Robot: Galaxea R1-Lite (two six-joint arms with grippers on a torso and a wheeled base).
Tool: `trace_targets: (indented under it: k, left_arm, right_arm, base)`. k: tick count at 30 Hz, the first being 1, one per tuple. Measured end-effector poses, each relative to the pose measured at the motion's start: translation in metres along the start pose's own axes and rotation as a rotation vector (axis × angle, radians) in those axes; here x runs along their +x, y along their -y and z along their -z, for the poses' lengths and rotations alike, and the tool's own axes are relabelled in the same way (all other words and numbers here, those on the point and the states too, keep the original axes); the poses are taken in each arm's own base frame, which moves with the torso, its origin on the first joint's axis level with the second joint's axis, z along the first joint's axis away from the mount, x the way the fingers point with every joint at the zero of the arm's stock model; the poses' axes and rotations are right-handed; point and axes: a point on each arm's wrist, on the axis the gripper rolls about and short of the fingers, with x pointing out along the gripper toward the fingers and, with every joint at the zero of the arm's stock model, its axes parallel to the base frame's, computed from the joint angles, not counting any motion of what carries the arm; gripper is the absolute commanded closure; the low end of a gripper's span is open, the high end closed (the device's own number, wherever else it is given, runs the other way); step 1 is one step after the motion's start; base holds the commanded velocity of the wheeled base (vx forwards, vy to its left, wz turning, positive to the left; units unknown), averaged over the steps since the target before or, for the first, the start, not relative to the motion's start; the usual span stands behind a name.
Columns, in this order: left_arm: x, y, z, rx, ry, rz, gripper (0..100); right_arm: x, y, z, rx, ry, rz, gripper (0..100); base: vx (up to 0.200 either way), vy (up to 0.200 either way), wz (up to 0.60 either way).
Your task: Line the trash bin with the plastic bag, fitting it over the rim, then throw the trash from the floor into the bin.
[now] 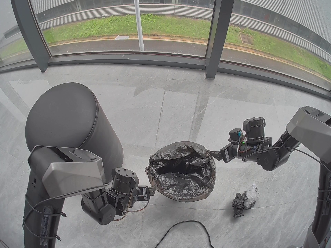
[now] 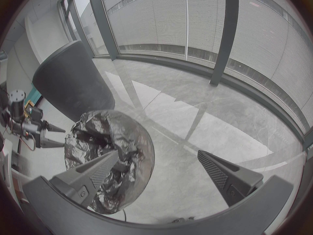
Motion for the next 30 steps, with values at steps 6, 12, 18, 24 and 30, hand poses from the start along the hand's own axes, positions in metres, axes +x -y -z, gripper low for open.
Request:
trace_targets:
  k: [6,12,18,24,30]
  left_arm:
    - [-0.024,0.003,-0.014,-0.006,0.031,0.016,0]
    - [-0.039,0.007,-0.031,-0.022,0.086,0.038,0]
    - [-0.043,0.01,-0.041,-0.03,0.123,0.054,0]
    - [-0.043,0.013,-0.046,-0.045,0.146,0.066,0]
    - [-0.042,0.014,-0.047,-0.045,0.149,0.068,0]
  right_arm:
    - [-0.001,-0.004,0.017,0.006,-0.058,-0.012,0]
    - [0.007,-0.012,0.031,0.004,-0.104,-0.035,0]
    - [0.016,-0.011,0.041,0.011,-0.129,-0.03,0]
    - [0.022,0.001,0.044,0.025,-0.127,-0.004,0]
    - [0.024,0.013,0.043,0.038,-0.111,0.02,0]
  base:
    - [0.0,0.0,0.0]
    - [0.0,0.0,0.0]
    - [0.0,0.0,0.0]
    - [0.0,0.0,0.0]
    - [0.0,0.0,0.0]
